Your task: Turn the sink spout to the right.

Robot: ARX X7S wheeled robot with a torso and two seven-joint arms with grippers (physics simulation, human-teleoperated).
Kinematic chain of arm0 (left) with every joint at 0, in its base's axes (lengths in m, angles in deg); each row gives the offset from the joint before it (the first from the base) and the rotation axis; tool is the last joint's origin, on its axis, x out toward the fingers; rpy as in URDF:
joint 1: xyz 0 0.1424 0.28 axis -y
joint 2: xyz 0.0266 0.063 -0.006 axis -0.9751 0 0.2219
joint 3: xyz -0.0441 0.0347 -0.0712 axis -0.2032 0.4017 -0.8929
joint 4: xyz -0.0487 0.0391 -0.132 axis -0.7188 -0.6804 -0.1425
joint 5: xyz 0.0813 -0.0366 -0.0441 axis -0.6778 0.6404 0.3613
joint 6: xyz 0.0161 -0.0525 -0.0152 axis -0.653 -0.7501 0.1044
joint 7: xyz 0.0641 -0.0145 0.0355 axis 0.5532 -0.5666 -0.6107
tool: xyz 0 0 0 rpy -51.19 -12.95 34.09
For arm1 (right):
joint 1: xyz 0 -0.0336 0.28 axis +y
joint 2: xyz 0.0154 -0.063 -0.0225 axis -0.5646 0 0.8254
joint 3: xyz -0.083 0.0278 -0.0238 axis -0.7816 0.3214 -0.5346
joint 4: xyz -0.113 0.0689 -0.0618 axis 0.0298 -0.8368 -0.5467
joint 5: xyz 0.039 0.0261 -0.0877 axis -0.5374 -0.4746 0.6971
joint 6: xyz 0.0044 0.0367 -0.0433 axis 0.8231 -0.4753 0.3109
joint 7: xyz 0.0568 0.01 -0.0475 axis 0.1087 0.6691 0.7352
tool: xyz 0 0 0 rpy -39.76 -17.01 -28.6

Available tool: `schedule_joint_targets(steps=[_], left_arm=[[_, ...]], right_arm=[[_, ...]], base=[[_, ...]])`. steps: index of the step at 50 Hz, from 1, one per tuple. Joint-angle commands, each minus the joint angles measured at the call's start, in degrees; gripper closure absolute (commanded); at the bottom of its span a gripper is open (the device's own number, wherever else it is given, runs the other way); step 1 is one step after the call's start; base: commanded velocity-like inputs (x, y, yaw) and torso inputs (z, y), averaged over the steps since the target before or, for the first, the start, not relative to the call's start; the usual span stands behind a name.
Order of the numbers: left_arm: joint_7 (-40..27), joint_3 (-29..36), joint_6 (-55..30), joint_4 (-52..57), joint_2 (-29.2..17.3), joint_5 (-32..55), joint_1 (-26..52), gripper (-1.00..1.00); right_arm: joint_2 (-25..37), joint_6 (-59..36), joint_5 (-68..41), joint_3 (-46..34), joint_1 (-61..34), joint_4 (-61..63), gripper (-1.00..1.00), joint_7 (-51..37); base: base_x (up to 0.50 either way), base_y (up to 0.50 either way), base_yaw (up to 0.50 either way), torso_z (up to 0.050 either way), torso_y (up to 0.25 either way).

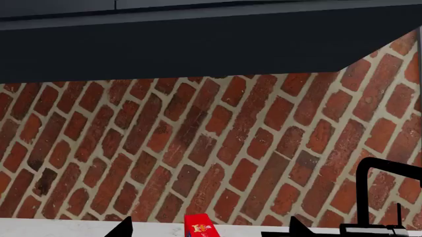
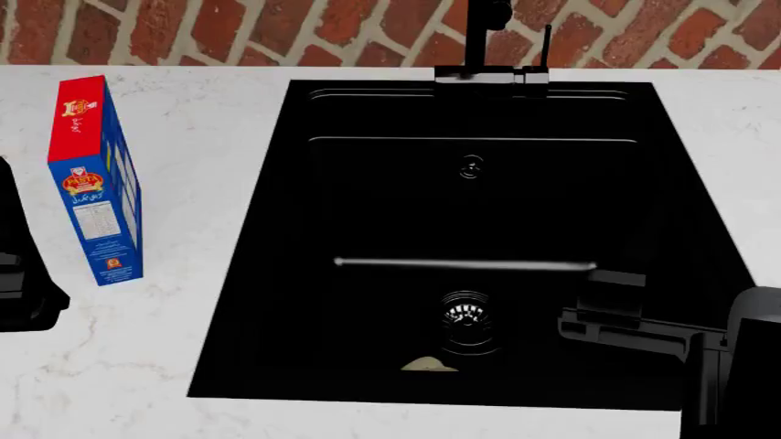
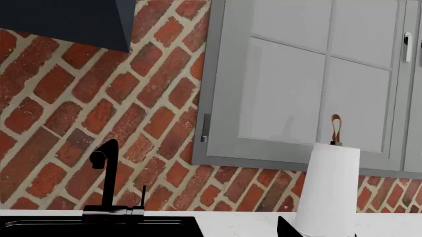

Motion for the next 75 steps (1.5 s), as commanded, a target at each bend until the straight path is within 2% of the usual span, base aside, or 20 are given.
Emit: schedule_joint_targets(steps=[1, 45, 75], left_arm=[[-0.3, 0.4, -0.5, 0.2, -0.3, 0.3, 0.4, -1.00], [-0.8, 1.2, 0.0, -0.2, -1.0, 1.4, -0.3, -1.00], [-1.3, 1.6, 0.6, -0.6, -1.3, 1.9, -0.8, -1.00]], right_arm=[[0.2, 0.0, -0.3, 0.4, 0.3, 0.1, -1.00, -0.2], [0.4, 0.0, -1.0, -0.1, 1.2, -1.3, -1.00, -0.9], [0.6, 1.0, -1.1, 0.0, 2.2, -2.1, -1.00, -1.6]], base=[[0.36, 0.00, 0.00, 0.000, 0.000], [0.17, 0.00, 0.00, 0.000, 0.000], [0.04, -0.08, 0.00, 0.000, 0.000]])
